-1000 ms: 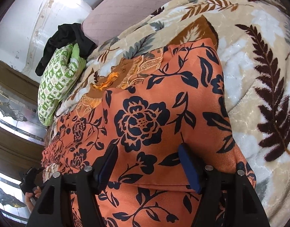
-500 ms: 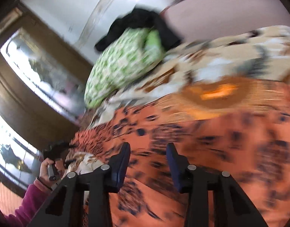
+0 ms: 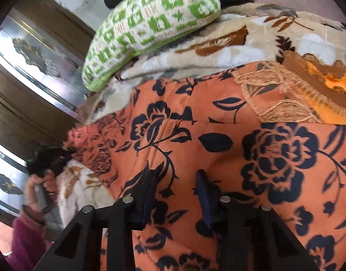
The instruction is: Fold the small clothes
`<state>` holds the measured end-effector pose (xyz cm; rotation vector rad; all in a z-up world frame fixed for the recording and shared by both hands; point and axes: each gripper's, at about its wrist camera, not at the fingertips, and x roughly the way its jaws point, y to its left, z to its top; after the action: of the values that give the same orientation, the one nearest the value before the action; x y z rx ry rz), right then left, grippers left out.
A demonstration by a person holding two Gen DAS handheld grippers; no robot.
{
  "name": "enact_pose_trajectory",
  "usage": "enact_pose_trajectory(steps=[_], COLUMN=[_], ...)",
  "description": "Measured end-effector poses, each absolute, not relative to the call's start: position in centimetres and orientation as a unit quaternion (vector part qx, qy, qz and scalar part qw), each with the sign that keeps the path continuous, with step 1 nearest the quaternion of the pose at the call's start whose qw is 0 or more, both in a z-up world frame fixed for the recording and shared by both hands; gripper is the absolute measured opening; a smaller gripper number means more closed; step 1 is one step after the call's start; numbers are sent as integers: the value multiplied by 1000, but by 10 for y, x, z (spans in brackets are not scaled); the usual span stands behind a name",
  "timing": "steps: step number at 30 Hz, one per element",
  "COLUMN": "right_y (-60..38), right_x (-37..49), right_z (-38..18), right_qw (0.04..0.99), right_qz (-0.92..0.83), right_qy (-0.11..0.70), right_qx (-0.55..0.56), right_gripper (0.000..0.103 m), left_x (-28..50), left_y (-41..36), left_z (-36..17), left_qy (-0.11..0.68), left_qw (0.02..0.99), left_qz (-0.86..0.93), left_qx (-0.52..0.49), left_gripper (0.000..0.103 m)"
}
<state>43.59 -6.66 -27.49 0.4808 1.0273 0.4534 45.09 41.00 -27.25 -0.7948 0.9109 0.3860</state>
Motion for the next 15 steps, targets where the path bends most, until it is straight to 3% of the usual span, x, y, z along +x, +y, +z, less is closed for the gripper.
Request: enact_pose_trajectory(steps=[4,9,15], right_y=[-102,-101,-88], right_x=[425,444,445], right_z=[-260,-292,-285], right_qw=[834,802,814], right_qz=[207,179,164], right_qy=[447,524,527], right_qx=[250,222,180], right_gripper=[38,39,39], left_x=[451,446,435], left_y=[401,384,324], left_z=[-261,-232,-167], left_qy=[411,386,352], left_qw=[825,853,899], left_qz=[174,154,80], left_qx=[-346,-315,-249], left_gripper=[7,5,5])
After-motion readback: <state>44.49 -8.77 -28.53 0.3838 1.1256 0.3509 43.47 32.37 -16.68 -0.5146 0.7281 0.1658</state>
